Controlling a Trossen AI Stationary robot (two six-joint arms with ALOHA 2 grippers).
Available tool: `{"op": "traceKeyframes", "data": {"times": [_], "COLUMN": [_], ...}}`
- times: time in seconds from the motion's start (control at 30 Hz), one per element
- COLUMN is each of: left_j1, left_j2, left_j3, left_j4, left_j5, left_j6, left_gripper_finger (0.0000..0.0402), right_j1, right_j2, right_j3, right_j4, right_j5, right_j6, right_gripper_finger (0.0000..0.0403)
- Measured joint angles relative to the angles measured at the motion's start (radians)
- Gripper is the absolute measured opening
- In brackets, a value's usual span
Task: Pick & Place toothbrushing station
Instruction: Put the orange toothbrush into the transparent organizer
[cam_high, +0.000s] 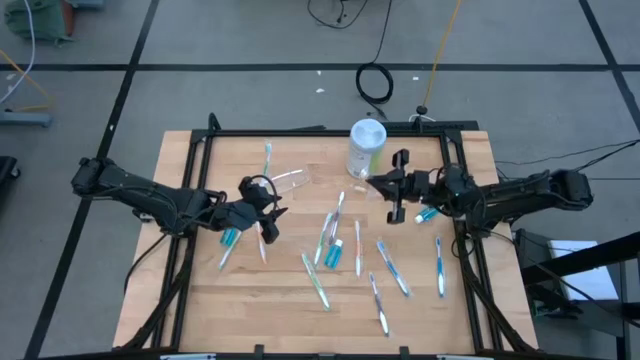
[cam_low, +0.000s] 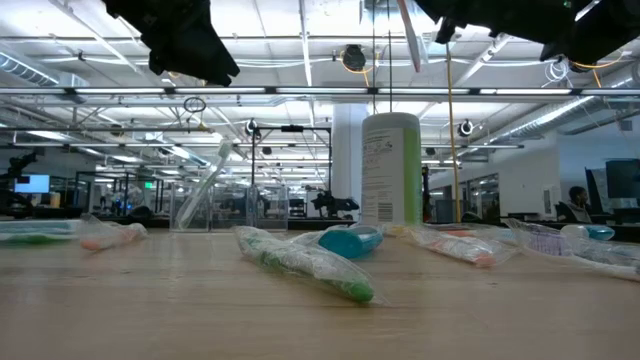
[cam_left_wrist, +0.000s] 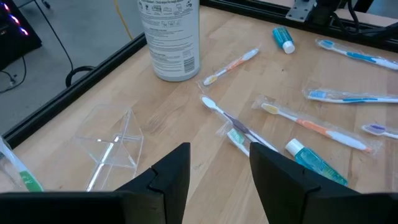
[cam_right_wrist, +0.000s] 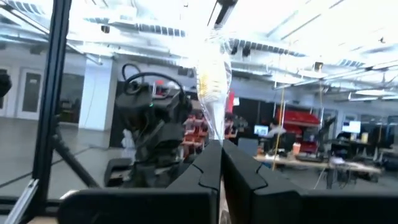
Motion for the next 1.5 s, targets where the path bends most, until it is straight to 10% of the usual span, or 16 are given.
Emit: {"op": "traceKeyframes", "data": {"times": [1.07, 1.5], "left_j1": [0.102, 0.319], "left_j2": [-0.001, 0.053], "left_j3": [0.001, 0.001], "left_j4": [0.692, 0.764], "left_j5": [-0.002, 0.416], "left_j6": [0.619, 0.539], "left_gripper_finger": [0.0172, 0.0172], "right_j1": [-0.175, -0.174], "right_j2": [0.483, 0.551], "right_j3": [0.318, 0.368], "right_j4": [0.144, 0.144], "right_j5": [-0.254, -0.284], "right_j6": [0.161, 0.208], "right_gripper_finger": [0.0000, 0.0000]}}
